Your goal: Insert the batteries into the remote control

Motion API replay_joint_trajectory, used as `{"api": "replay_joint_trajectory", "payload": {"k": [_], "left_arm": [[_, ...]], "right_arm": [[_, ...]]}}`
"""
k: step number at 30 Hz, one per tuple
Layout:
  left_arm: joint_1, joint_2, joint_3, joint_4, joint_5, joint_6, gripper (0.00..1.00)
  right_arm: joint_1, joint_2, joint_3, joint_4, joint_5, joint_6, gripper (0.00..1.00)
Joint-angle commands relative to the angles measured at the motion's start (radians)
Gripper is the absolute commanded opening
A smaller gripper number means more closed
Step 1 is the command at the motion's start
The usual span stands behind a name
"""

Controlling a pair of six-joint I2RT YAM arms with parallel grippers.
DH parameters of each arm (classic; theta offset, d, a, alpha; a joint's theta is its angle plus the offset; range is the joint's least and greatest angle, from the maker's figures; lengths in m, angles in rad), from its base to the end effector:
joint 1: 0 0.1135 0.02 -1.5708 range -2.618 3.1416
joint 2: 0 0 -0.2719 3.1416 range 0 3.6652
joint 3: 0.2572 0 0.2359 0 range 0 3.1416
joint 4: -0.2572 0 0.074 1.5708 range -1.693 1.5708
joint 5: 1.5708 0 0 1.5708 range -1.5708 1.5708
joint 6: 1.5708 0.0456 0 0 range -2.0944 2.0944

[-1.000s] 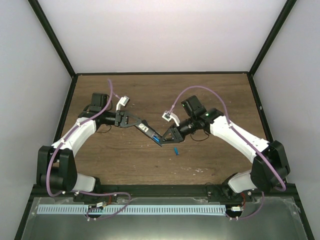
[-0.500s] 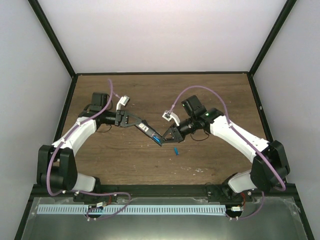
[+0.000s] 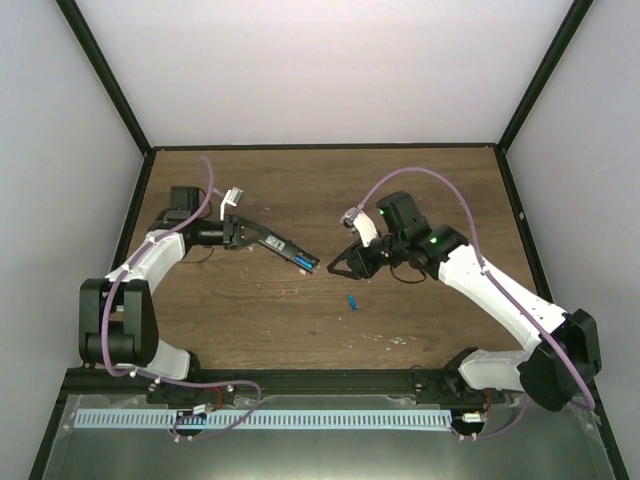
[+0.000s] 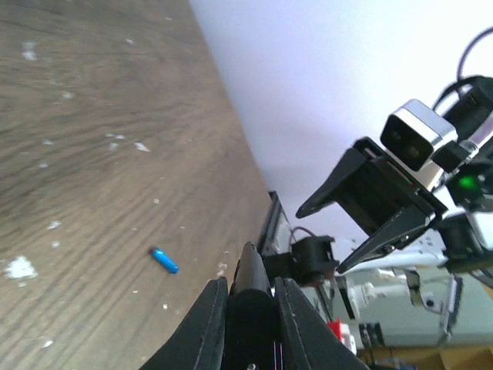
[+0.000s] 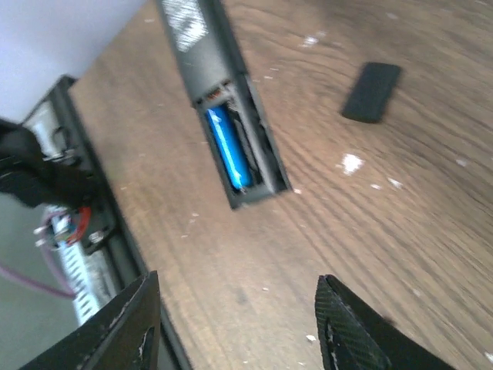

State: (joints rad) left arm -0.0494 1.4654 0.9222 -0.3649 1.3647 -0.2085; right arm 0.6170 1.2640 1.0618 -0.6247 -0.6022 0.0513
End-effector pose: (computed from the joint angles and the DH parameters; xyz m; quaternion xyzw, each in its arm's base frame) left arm 0.2665 -0.0579 0.2516 0.1462 0.7479 -0.6238 0.1737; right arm 0.1881 0.1651 0.3036 -0.3518 0.8243 0.3748 0.2373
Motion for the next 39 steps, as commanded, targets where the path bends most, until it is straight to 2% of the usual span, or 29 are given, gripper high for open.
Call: {"api": "replay_joint_trajectory", "payload": {"k": [1,5,10,15,20,26,39], "left_arm": [[0.026,0.035,-0.027,0.031,-0.075,-0.028,0.00],[0.034,0.052,-0.070,0.125,-0.104,-0.103,0.00],[0.036,0.053,-0.091,0.190,-0.106,-0.162,0.00],[0.038,0.050,-0.052,0.145,-0.113,-0.138,0.00],[0.037,0.058,-0.029,0.123,-0.111,-0.130,0.00],[0.037,0.065,-0.023,0.127,-0.100,-0.138,0.00],[0.037,0.046,-0.047,0.140,-0.092,-0.143,0.00]], "right_arm": [[-0.005,0.007,-0.053,-0.035,0.280,0.094,0.45],[0.019,0.028,-0.080,-0.102,0.444,0.174,0.34],[0.055,0.071,-0.080,-0.126,0.527,0.241,0.37],[0.081,0.126,-0.082,-0.164,0.531,0.349,0.39],[0.141,0.174,-0.118,-0.150,0.544,0.388,0.38],[0.186,0.207,-0.150,-0.113,0.572,0.400,0.29],[0.192,0.282,-0.196,-0.018,0.575,0.342,0.22]]}}
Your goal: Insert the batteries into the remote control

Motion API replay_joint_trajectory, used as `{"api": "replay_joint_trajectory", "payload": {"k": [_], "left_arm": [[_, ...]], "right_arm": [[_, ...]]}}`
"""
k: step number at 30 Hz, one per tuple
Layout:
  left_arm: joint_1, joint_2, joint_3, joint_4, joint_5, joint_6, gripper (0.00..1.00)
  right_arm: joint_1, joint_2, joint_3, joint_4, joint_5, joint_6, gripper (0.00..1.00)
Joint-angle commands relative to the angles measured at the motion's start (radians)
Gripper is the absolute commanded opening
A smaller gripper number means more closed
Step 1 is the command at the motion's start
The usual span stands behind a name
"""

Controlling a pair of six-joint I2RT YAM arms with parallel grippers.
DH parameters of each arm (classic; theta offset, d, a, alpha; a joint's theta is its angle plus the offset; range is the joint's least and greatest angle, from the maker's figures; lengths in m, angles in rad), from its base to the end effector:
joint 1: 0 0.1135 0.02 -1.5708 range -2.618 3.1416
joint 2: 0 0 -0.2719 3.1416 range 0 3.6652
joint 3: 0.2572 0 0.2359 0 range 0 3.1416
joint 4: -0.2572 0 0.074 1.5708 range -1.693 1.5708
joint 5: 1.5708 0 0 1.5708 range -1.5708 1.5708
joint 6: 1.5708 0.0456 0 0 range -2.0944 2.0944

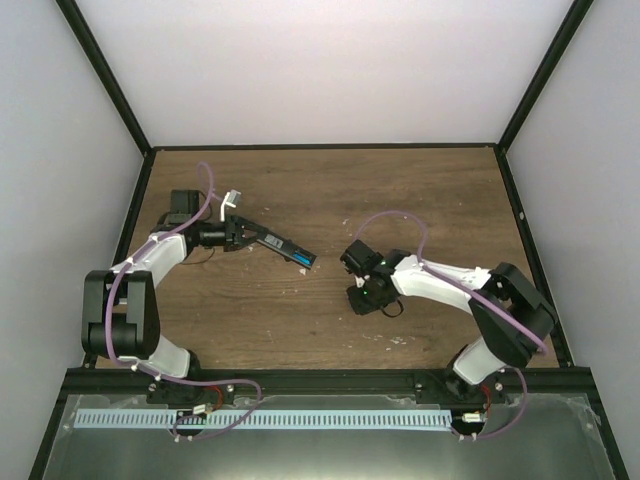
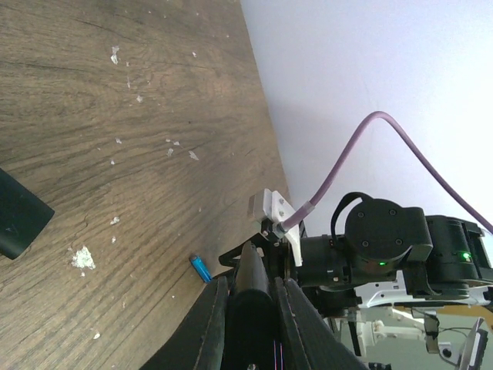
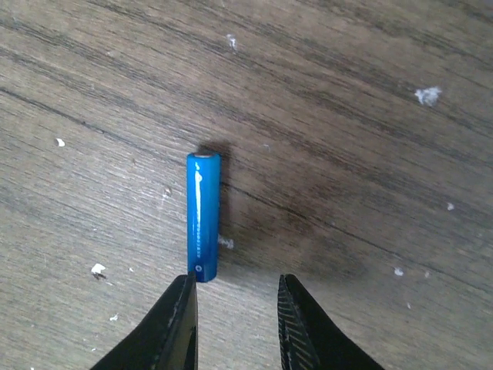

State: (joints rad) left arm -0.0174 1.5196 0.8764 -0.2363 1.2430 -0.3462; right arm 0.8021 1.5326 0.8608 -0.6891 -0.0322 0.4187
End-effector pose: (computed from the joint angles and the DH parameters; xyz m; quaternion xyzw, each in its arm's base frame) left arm 0.2804 -0.0481 0.2279 0.0694 0.7869 -0.5886 0.1719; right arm 0.1731 0.1810 0.1732 -0.1911 0.9758 0.0732 0.0767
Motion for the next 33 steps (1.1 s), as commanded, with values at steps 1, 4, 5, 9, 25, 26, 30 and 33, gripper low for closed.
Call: {"api": "replay_joint_trajectory", "payload": {"k": [1,4,5,9,25,26,30,33], "left_arm": [[0.005,-0.011,-0.002,0.011,0.029,-0.005,0.00],[0.005,-0.017,-0.005,0.009,0.029,-0.004,0.00],[0.005,-0.018,-0.007,0.009,0.029,-0.004,0.00],[0.005,-0.017,-0.008,0.006,0.027,-0.002,0.00],[0.005,-0.015,-0.004,0.011,0.036,-0.008,0.00],[0.005,-0.013,-0.004,0.012,0.036,-0.009,0.00],[0.005,-0.012,-0.004,0.019,0.037,-0.014,0.00],[0.005,-0.010,-0.003,0.024,0.038,-0.018,0.00]], "right_arm": [[0.008,0.013,0.006,0.051,-0.003,-0.025,0.22],[0.009,0.007,0.010,0.055,-0.010,-0.025,0.22],[0.010,0.008,0.009,0.058,-0.011,-0.026,0.22],[0.011,0.029,0.003,0.065,-0.015,-0.032,0.22],[0.032,0.100,0.017,0.066,0.000,-0.062,0.12],[0.032,0.099,0.017,0.068,0.001,-0.065,0.12],[0.032,0.106,0.019,0.069,0.000,-0.079,0.11],[0.032,0.106,0.020,0.062,-0.001,-0.085,0.08]]}}
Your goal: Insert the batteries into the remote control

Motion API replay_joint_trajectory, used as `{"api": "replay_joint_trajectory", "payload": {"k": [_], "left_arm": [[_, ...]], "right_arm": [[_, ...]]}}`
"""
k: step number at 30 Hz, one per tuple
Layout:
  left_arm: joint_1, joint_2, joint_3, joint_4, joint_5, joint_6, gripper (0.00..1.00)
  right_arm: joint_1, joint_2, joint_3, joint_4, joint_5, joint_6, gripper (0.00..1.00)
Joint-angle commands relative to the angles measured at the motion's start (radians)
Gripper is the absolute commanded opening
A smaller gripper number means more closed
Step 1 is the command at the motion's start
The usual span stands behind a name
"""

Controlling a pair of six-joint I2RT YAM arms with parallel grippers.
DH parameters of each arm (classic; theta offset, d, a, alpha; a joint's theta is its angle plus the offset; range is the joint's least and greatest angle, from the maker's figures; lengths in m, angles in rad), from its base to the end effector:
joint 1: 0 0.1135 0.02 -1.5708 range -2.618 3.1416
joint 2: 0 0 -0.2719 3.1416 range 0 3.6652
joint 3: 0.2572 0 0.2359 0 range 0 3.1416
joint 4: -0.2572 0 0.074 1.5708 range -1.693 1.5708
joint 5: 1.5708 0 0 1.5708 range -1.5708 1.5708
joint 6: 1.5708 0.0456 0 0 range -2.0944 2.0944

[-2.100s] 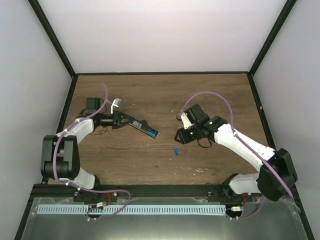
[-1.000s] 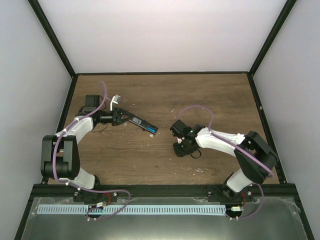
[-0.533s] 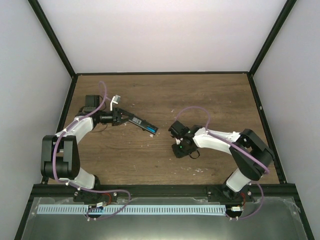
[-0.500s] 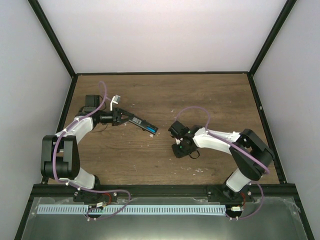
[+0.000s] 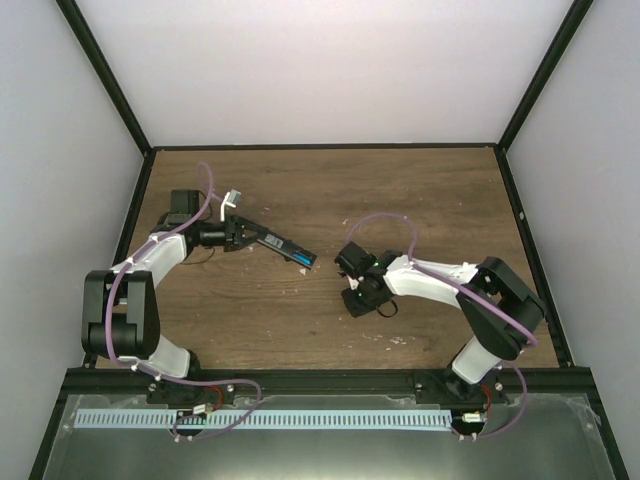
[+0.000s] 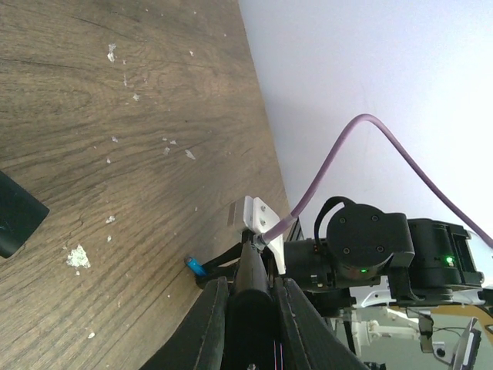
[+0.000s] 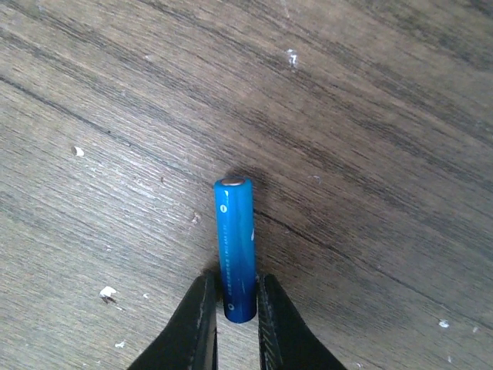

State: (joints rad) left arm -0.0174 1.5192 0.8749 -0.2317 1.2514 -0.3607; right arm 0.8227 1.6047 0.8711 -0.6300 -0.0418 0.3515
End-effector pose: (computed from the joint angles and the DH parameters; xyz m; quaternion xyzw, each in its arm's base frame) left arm 0.2802 -0.0482 0.2281 0.0663 0.7850 -0.5927 0.1676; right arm 0.1778 0.1944 0.1601 -0.2342 0.9664 0.0746 0.0746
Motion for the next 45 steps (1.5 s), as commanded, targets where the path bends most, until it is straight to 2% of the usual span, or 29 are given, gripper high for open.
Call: {"api": "replay_joint_trajectory", "payload": {"k": [1,5,9,20,25,29,36,45], "left_arm": [[0.005,-0.010,-0.001,0.022,0.031,-0.005,0.00],[0.005,-0.006,-0.007,0.036,0.043,-0.015,0.00],[0.005,-0.002,-0.011,0.037,0.052,-0.015,0.00],[0.005,-0.007,-0.008,-0.062,0.064,0.075,0.00],[0.000,-0.005,-0.004,-0.118,0.085,0.133,0.00],[-0.024,-0.005,0.001,-0.155,0.107,0.176,0.00],[-0.134,0.018,0.046,-0.246,0.129,0.261,0.00],[-0.179,0.042,0.064,-0.246,0.137,0.262,0.00]], "right_arm": [[0.012,0.029,0.009,0.000,0.009,-0.019,0.07],[0.012,0.010,0.027,-0.021,0.008,-0.024,0.01],[0.012,-0.013,0.084,-0.078,0.016,-0.047,0.01],[0.009,-0.066,0.432,-0.379,0.046,-0.168,0.01],[0.008,-0.060,0.508,-0.468,0.040,-0.231,0.01],[0.009,-0.067,0.530,-0.484,-0.023,-0.273,0.01],[0.009,-0.047,0.624,-0.555,-0.167,-0.286,0.01],[0.009,-0.028,0.697,-0.600,-0.258,-0.259,0.01]]}}
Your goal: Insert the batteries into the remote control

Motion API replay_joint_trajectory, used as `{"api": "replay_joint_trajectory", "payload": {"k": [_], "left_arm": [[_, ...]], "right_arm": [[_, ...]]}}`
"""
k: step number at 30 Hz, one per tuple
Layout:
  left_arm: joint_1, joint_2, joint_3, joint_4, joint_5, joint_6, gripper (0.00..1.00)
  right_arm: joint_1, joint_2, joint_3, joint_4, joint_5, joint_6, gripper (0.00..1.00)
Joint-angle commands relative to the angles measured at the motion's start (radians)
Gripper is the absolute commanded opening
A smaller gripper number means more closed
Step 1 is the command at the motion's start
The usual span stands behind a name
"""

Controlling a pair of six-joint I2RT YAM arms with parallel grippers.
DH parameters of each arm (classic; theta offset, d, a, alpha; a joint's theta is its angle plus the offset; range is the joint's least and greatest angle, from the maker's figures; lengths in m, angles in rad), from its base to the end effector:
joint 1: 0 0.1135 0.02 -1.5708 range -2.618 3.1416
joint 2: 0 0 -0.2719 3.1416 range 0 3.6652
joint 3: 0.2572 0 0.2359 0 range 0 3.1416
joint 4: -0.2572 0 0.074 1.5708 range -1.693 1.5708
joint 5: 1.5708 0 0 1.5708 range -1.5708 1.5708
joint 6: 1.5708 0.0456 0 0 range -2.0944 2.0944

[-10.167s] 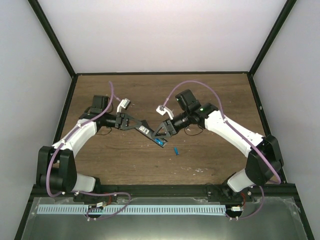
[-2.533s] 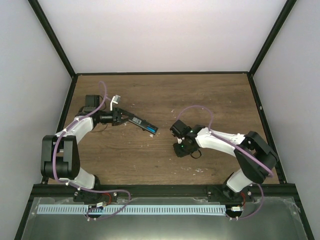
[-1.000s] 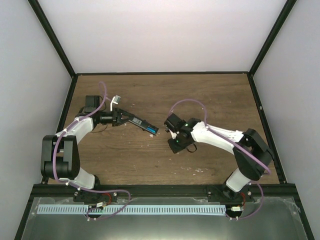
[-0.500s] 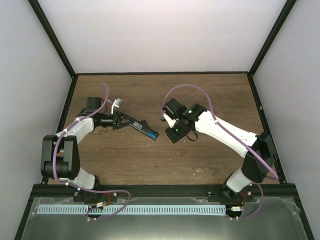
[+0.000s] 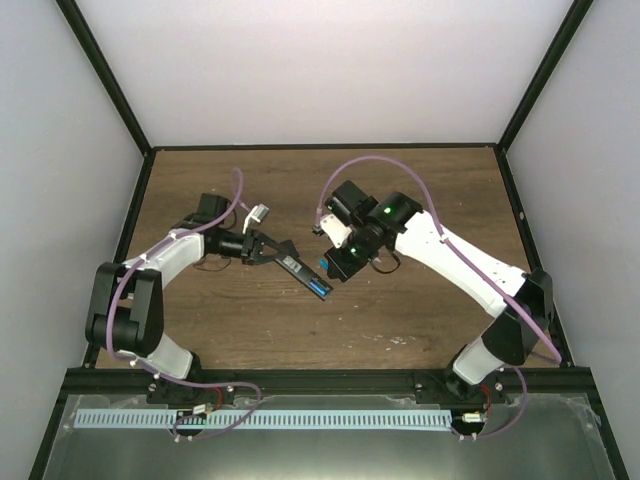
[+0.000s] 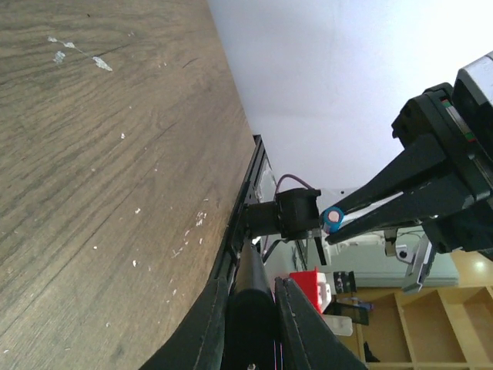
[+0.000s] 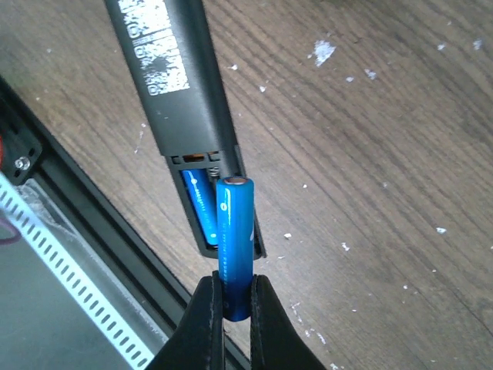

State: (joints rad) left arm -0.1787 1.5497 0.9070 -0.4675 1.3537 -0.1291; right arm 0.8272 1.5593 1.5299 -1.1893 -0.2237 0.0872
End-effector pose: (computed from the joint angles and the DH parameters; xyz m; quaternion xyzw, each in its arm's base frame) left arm 0.2579 -0.0918 0.2215 0.1618 0.7552 -0.6299 0.0824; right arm 0.1872 0.2185 0.3275 -0.3720 0.9051 0.1754 0.1077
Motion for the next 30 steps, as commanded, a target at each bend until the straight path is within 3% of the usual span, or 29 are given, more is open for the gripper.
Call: {"api": "replay_joint_trajectory", "payload": {"k": [1,13,30], "left_arm": [[-0.021,0.013,0.034,-0.007,0.032,0.028,0.00],[-0.034,0.018,0.033,0.053,0.061,-0.026,0.00],[-0.034,0.061,0.091,-0.108,0.087,0.111,0.00]], "right_arm": [[0.005,0.022,0.035,-0.045,-0.089,0.008,0.01],[0.014,0.063,0.017,-0.062,-0.163,0.017,0.01],[0.024,0.077,-0.031,-0.093,-0.150,0.049,0.01]]}}
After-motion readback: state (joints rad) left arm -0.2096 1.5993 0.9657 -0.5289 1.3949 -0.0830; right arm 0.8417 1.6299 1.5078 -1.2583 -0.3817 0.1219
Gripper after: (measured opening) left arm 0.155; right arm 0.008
